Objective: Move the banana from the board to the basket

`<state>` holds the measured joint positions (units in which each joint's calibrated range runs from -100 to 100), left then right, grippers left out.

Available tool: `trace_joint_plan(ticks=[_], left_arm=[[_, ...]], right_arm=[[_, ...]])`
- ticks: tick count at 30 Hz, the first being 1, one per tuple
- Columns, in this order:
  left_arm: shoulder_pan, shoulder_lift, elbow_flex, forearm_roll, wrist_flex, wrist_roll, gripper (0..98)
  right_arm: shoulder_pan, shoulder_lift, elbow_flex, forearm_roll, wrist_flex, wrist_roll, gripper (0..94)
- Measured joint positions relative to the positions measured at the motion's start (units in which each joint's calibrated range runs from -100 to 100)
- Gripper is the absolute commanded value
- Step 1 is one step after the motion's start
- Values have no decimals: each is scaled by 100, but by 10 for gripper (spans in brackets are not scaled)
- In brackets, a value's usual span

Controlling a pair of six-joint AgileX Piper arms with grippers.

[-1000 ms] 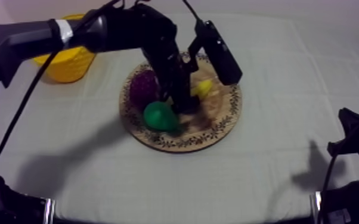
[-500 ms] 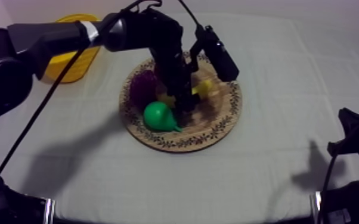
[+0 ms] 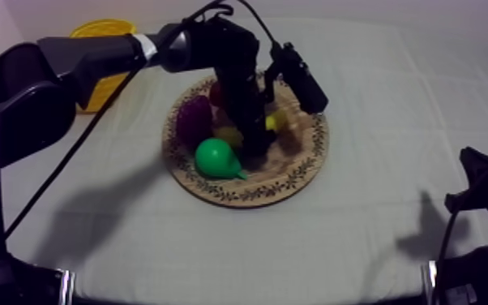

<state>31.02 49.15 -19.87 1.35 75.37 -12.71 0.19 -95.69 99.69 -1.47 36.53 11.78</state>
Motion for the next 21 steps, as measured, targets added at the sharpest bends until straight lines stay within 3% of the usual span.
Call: trace_joint_plan(ticks=[5, 12, 21], left_arm=[[-12, 7, -25, 26, 63, -23, 789], [13, 160, -204, -65, 126, 125, 551], [79, 301, -370, -173, 187, 299, 378]], right_arm=[[-3, 0, 0, 0, 0, 0, 4], [-3, 0, 0, 0, 0, 0, 4], [-3, 0, 0, 0, 0, -3, 4]])
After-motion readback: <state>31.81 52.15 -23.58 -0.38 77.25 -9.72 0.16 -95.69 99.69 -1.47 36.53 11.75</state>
